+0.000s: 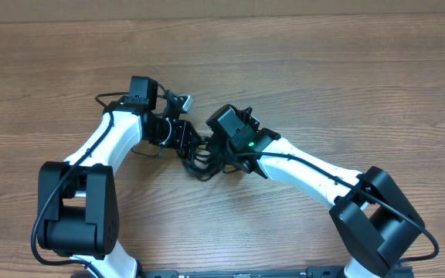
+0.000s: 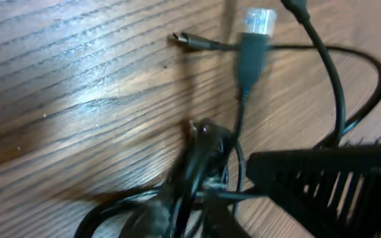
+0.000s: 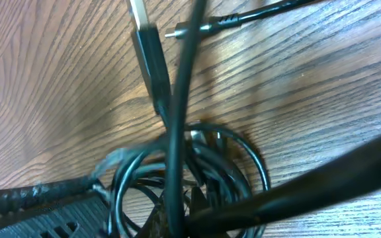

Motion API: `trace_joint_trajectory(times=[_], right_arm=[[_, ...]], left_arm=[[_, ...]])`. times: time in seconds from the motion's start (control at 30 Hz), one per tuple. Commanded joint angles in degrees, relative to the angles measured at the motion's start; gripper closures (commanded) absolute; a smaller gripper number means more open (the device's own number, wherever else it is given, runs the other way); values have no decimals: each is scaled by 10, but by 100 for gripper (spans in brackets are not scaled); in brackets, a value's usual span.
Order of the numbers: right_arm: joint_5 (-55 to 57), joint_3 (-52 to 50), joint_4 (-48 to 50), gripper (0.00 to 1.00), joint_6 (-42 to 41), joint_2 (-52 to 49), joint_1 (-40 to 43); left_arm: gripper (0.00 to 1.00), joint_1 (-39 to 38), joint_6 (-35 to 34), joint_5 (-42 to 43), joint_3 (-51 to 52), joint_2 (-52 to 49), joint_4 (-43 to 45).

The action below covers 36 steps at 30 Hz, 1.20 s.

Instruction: Untangle cables

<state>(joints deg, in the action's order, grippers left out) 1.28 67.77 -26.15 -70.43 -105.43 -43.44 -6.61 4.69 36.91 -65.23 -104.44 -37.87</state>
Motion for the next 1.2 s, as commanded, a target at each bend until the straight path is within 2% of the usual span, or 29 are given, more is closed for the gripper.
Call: trace_joint_trajectory(times=[0.0,0.3,0.7,0.73,0.83,0.97,1.03,1.13,1.17], right_arm=[[-3,-2,4,96,6,-2,1],[-3,-2,3,96,7,-2,1],[-3,-2,3,96,7,-2,1],[-3,-2,3,96,7,-2,1],[-3,-2,3,96,7,-2,1],[-7,-2,1,96,10,-2,7],[-29,-2,8,96,31,-2,17],[-75,-2,26,96,68,-2,35],[-90,-2,32,96,81,-2,39]], left_arm=[[63,-3,-5,-17,4,6,2],[51,-45,-4,-90,4,6,15],[51,-90,-22,-183,4,6,19],[52,-89,-22,-183,4,6,19],[66,-89,-23,-196,4,6,18],[72,-89,-26,-200,4,6,17],[82,-89,-26,-200,4,6,17],[88,-89,-27,-197,4,6,18],[94,-89,-32,-192,4,6,18]])
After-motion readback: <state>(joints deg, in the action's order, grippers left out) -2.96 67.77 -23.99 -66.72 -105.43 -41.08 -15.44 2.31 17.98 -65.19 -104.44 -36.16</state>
